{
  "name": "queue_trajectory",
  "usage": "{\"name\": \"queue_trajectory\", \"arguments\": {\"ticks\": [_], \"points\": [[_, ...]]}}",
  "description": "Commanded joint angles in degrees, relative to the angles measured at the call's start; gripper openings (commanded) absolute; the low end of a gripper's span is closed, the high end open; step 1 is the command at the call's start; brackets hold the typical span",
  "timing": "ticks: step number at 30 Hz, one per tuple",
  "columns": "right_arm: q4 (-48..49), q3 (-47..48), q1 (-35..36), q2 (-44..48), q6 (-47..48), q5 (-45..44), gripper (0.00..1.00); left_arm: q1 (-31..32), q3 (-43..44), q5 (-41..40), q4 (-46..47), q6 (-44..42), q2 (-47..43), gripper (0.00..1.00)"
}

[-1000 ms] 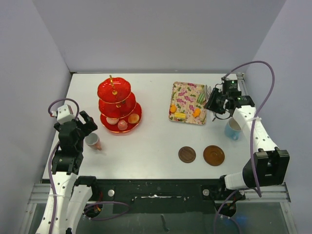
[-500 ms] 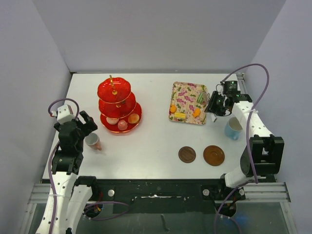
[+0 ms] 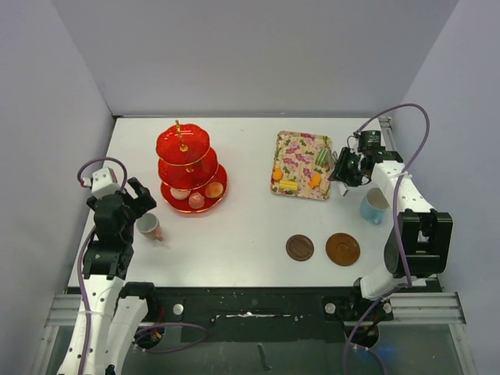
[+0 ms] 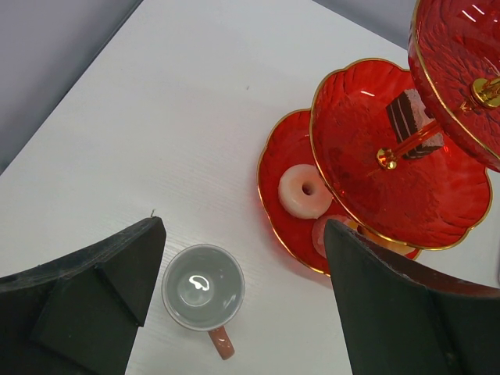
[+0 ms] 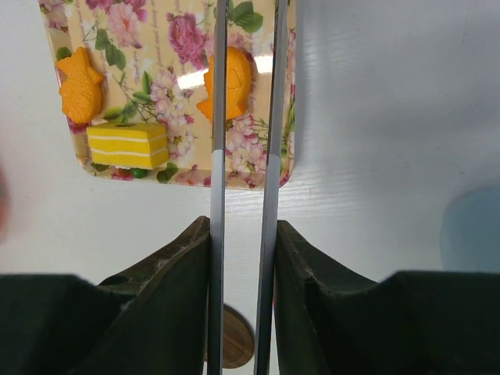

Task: Serve the afternoon tea
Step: Adjust the dessert on the tray.

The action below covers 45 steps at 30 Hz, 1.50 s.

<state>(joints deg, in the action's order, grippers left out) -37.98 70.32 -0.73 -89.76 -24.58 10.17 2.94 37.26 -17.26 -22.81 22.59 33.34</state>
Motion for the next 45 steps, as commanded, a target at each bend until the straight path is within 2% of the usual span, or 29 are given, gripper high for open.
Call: {"name": "queue_trajectory", "arguments": {"ticks": [1,18,45], "points": [[3.6,0.76,-0.22,-1.18,0.97,1.64,0.3,-0.04,0.63,0.71,3.98,-0.88,-0.2,0.81],[3.43,3.31,1.23,-3.13,2.05,4.58,0.31,-0.04,0.63,0.64,4.01,-0.9,-0.47,0.81],[-1.52,14.61,8.1,-8.44,3.07,1.16,0.31,-0.13,0.63,0.73,4.0,-0.88,-1.09,0.82]]}}
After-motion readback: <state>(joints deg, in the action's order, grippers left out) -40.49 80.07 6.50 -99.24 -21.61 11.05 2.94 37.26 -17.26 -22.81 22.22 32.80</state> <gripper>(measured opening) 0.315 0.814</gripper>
